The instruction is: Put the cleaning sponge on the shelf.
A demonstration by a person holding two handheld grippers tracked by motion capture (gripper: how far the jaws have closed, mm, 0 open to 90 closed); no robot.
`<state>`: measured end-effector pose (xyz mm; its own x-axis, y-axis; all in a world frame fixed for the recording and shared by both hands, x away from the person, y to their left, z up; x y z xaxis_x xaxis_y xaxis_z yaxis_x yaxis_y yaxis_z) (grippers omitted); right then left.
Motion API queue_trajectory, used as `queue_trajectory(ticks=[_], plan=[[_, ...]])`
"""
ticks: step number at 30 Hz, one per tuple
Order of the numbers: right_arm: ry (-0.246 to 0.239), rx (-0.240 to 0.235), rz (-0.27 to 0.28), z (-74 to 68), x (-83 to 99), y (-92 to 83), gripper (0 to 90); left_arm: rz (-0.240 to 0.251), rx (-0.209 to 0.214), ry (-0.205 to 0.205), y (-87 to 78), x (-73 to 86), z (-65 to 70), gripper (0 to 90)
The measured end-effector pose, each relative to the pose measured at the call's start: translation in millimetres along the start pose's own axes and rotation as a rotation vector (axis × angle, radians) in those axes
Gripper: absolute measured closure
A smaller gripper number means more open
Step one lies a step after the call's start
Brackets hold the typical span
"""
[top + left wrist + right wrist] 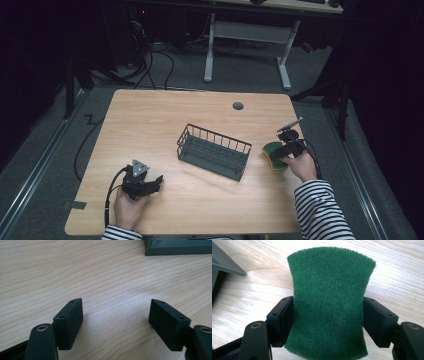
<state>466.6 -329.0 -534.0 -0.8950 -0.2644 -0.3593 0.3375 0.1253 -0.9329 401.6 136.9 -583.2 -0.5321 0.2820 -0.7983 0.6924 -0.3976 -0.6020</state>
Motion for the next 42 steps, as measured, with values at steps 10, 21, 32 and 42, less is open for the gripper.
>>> queue_trajectory(ticks=[10,21,32,42], plan=[[-0.027,-0.013,0.025,-5.6,1.1,-11.4,30.5,-0.001,0.002,0.000,0.0,0.0,0.2,27.9],[-0.066,-0.023,0.081,-15.6,-3.0,-30.2,30.5,-0.001,0.001,0.001,0.0,0.0,0.1,27.9],[-0.126,-0.031,0.137,-31.0,-9.8,-50.2,30.5,-0.001,0.002,0.001,0.1,0.0,0.2,27.9],[-0.183,-0.024,0.193,-47.8,-20.2,-69.8,30.6,0.000,0.002,0.001,0.1,0.0,0.2,27.9]])
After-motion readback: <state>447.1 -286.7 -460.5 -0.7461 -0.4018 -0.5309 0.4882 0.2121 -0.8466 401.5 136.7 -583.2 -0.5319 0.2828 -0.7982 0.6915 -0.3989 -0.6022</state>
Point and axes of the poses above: each handheld gripper's, and its own axes: y roughly forward along the jaws, x roughly out of its underside, z roughly to its right, the point moved 7 cm from there along y, roughly forward along the jaws, and after that the axes turned 5 degrees about z, right-handed, at the moved point
